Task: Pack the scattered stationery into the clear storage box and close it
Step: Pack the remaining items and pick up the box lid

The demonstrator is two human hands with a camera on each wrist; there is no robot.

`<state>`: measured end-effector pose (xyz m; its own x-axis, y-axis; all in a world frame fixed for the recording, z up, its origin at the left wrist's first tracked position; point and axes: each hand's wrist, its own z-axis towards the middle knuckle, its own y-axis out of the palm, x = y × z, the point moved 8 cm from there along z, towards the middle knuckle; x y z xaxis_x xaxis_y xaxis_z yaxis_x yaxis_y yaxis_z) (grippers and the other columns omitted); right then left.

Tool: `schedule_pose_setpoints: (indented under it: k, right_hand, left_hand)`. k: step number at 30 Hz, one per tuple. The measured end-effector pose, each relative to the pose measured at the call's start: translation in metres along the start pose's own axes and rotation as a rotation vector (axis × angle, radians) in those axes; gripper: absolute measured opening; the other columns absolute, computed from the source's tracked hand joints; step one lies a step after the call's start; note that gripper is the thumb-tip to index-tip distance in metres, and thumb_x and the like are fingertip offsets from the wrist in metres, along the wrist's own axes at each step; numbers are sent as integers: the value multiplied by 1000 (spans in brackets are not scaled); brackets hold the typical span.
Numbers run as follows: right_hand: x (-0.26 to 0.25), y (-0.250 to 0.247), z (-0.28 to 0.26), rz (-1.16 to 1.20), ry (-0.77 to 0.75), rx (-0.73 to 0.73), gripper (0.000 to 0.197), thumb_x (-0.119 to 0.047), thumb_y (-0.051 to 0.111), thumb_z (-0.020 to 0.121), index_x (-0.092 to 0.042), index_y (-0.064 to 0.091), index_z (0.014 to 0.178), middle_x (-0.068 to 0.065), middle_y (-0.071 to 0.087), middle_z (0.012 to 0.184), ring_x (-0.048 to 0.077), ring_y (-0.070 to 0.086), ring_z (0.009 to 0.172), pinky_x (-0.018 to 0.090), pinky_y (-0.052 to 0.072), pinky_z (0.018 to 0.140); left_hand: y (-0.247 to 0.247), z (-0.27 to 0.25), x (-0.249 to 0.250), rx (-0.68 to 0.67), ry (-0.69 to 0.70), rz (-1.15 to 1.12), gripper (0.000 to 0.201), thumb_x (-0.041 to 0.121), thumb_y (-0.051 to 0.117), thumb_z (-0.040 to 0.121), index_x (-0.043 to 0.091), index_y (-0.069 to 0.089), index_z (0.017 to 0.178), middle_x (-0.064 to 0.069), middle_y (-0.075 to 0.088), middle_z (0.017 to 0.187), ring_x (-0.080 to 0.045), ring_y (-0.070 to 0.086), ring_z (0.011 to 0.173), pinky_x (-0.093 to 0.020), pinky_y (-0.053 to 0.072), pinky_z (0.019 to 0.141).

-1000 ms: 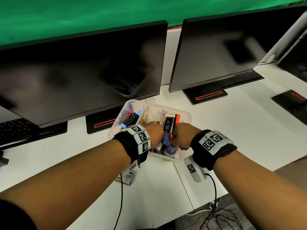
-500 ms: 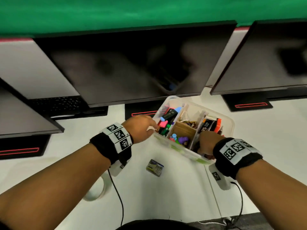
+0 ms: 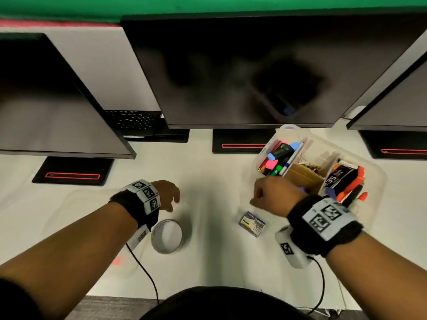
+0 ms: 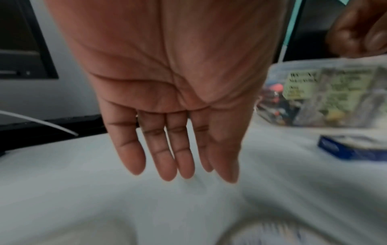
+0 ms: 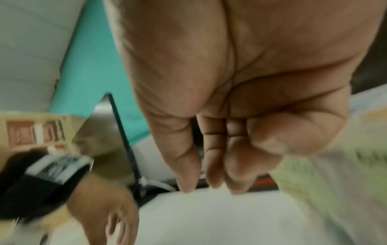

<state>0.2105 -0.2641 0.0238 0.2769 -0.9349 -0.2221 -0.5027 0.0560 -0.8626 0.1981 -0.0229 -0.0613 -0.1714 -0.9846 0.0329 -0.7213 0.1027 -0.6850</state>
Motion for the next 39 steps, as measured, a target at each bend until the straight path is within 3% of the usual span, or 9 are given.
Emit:
schedule_pose_setpoints:
  k: [6, 15, 18, 21, 26, 29, 32, 36, 39]
  right_hand:
    - [7, 102, 24, 40, 119, -213, 63, -37, 66, 80, -20, 39, 135, 9, 42, 132, 30, 45, 122, 35, 43, 98]
    - [18, 106, 13, 106, 94, -203, 45, -28, 58, 86, -11, 48, 127, 17, 48, 124, 37, 53, 112, 37, 45, 91]
    - [29, 96, 7, 122, 105, -181, 48, -28, 61, 84, -13, 48, 127, 16, 49, 124, 36, 54, 111, 35, 45, 85]
    - [45, 94, -3, 127, 122, -192, 47, -28, 62, 83, -14, 50, 126, 15, 51, 123, 34, 55, 109, 30, 39, 73]
    - [68, 99, -23, 166, 167, -220, 39, -26, 63, 82, -11, 53, 116, 12, 54, 107, 26, 48, 82, 28, 37, 68]
    - [79, 99, -33, 179, 187, -211, 36, -26, 63, 80, -12, 55, 113, 5, 44, 95, 23, 45, 80, 28, 37, 67]
    - [87, 98, -41, 205, 187, -208, 32, -25, 63, 79, -12, 55, 107, 3, 46, 93, 24, 47, 79, 29, 38, 64]
    - [100, 97, -50, 215, 185, -193, 21, -23, 63, 78, -17, 48, 92, 4, 49, 90, 24, 49, 77, 22, 34, 51]
    - [108, 98, -55, 228, 183, -189, 30, -24, 62, 78, -12, 55, 105, 3, 51, 90, 24, 49, 78, 27, 41, 62]
  left_hand:
    - [42, 5, 2, -107, -2, 117, 39, 23, 66, 83, 9, 61, 118, -9, 61, 125, -25, 56, 117, -30, 43, 87]
    - [33, 15, 21, 59, 11, 7, 24, 16, 48, 87, 14, 56, 109, -8, 62, 116, -26, 58, 107, -28, 43, 80]
    - [7, 12, 45, 112, 52, -162, 23, 15, 48, 84, 20, 54, 106, -1, 62, 93, -23, 57, 87, -26, 42, 71]
    - [-45, -7, 89, 265, 195, -290, 8, 26, 56, 87, 28, 53, 94, 12, 53, 66, -17, 55, 73, -23, 38, 65]
    - [-131, -59, 171, 446, 429, -502, 20, 50, 60, 82, 31, 55, 89, 4, 55, 59, -9, 50, 55, -26, 40, 57]
    - [-161, -74, 216, 601, 550, -633, 19, 45, 56, 86, 28, 56, 95, -4, 57, 62, -18, 56, 59, -37, 48, 65]
    - [-169, -65, 257, 673, 561, -626, 27, 44, 50, 91, 24, 53, 110, 5, 50, 55, -7, 49, 52, -30, 44, 69]
    - [-159, -33, 308, 559, 556, -531, 43, 37, 48, 93, 28, 36, 133, 6, 50, 61, -18, 50, 60, -26, 40, 65]
    - [-148, -11, 328, 507, 512, -425, 53, 29, 49, 93, 36, 26, 140, 1, 56, 71, -24, 59, 75, -32, 48, 70]
